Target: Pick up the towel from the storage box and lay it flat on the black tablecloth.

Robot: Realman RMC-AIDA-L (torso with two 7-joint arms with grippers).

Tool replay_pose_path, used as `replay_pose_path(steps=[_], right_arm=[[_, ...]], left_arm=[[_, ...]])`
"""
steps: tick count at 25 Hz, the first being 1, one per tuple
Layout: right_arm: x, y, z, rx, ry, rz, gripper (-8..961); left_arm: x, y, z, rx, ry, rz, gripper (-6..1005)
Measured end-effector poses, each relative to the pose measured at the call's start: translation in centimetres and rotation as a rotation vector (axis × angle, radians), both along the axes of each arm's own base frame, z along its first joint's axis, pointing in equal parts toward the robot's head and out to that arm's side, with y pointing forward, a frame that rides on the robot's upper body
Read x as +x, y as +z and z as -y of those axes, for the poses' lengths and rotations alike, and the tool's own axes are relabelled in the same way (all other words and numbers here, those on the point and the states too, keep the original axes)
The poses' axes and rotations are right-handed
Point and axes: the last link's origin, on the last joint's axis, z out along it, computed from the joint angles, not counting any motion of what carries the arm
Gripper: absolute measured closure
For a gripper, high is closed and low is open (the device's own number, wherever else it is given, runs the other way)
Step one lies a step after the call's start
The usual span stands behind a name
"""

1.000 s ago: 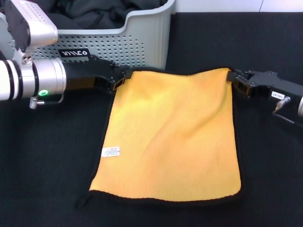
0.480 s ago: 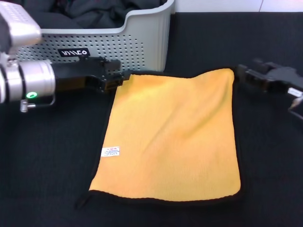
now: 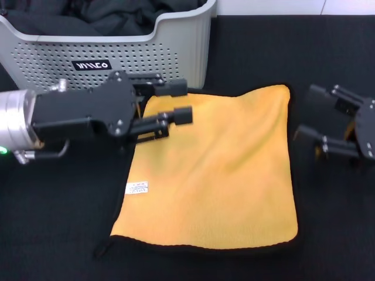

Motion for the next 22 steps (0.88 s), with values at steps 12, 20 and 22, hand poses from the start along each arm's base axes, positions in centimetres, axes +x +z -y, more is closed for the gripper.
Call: replay_pose_path(steps=[12, 20, 22], right_arm=[[-3.7, -0.3, 1.3, -0.182, 0.185, 0.031, 97], [-4.1, -0.2, 1.0, -0.18, 0.198, 0.034, 97], [-4.2, -0.3, 0.9, -0.183, 0.2, 0.034, 97]], left_arm=[[1.1, -0.8, 1.6, -0.099, -0.114, 0.001, 522], [0.4, -0.3, 1.9, -0.001, -0.136, 0.019, 518], [0.3, -0.1, 1.8, 0.016, -0.127, 0.032, 518]])
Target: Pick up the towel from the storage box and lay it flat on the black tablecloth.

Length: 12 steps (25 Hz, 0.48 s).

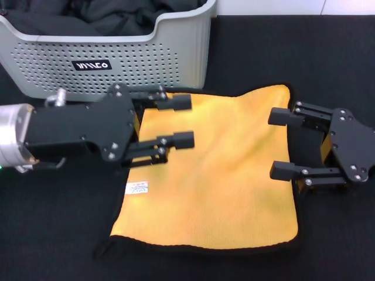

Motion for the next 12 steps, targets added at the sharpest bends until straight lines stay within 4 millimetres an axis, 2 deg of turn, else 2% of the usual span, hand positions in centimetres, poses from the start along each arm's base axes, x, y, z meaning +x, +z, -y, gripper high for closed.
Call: replay_pose_path(steps=[5, 12], right_arm=[[-0.06, -0.17, -0.08, -0.004, -0.004, -0.003, 97], [-0.19, -0.37, 0.0, -0.01, -0.006, -0.012, 97]], left_arm=[[-0.19, 0.79, -0.22, 0.038, 0.024, 0.033, 516], [-0.38, 1.13, -0.2, 0.025, 0.039, 0.032, 377]])
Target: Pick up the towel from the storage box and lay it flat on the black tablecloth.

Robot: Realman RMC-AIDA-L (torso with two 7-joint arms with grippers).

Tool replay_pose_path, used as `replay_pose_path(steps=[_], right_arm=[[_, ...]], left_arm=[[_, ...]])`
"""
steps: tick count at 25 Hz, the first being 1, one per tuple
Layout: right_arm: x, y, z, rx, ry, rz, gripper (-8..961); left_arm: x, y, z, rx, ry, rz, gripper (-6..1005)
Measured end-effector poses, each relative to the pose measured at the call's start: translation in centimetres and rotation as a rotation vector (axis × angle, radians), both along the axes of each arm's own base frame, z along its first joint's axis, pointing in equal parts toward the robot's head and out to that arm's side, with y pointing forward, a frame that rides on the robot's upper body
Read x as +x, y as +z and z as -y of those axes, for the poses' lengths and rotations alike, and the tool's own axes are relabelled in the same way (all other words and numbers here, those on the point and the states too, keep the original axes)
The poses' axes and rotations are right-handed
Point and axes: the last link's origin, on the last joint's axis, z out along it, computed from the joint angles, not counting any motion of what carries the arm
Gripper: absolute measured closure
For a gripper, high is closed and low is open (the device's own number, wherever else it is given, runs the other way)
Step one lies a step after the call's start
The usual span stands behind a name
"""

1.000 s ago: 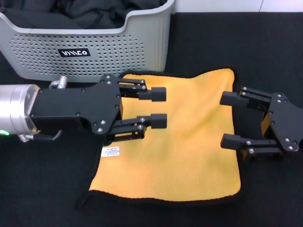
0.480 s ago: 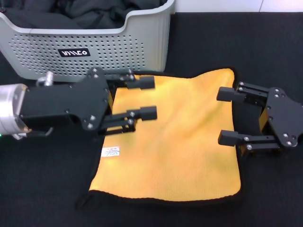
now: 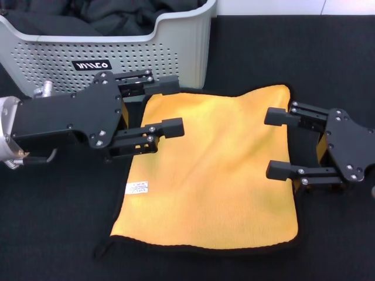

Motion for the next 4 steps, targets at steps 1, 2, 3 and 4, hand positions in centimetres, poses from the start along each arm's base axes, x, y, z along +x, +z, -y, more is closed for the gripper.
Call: replay_pose_path(steps=[1, 2, 3, 4], right_arm=[[-0.03, 0.0, 0.0, 0.0, -0.001, -0.003, 97], [-0.04, -0.03, 0.01, 0.0, -0.001, -0.004, 97], [-0.05, -0.04, 0.01, -0.001, -0.001, -0.004, 97], [-0.05, -0.05, 0.02, -0.001, -0.002, -0.005, 97]], left_arm=[[-0.06, -0.03, 0.06, -0.001, 0.001, -0.001, 370], [-0.13, -0.06, 0.12, -0.001, 0.002, -0.003, 363], [-0.2, -0.1, 0.18, 0.0, 0.004, -0.003, 363], [-0.24, -0.14, 0.23, 0.0, 0.006, -0.002, 363]])
